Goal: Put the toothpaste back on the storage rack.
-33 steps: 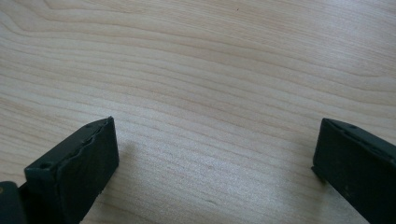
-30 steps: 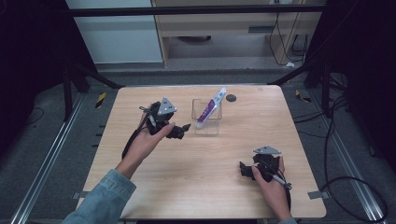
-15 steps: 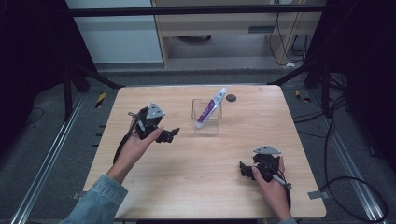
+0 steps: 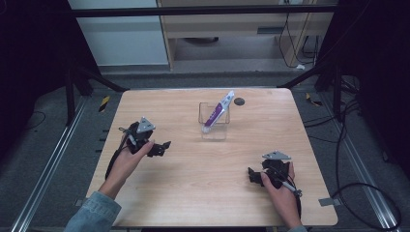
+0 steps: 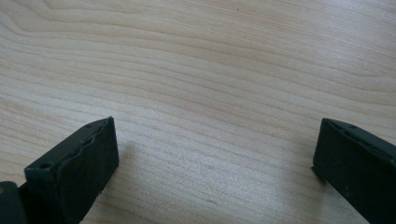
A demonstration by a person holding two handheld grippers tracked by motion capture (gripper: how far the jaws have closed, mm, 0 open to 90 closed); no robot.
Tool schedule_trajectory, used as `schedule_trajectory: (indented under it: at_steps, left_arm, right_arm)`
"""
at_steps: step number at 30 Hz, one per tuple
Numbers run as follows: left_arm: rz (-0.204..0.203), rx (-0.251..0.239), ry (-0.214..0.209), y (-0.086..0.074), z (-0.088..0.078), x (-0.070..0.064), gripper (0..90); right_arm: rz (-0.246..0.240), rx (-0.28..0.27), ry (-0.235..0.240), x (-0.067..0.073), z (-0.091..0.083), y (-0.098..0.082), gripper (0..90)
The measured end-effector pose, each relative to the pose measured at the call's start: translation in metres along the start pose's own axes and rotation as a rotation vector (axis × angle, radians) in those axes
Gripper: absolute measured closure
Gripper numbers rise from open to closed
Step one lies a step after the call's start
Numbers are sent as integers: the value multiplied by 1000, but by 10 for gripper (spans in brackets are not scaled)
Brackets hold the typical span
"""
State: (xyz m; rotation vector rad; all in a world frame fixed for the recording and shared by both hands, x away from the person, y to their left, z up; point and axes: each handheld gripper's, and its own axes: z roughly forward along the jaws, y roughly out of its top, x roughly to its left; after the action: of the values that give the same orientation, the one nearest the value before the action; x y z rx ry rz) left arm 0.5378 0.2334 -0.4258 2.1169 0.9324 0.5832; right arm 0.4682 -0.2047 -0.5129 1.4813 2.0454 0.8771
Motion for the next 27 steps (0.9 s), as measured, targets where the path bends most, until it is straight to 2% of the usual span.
schedule_trajectory:
  at_steps: [14, 27]
  left_arm:
    - [-51, 33, 23, -27, 1, 16, 45]
    - [-130, 78, 61, -62, 7, 37, 48]
  right_arm:
    - [0, 0, 0, 0, 0, 0, 4]
    - [0, 0, 0, 0, 0, 0, 4]
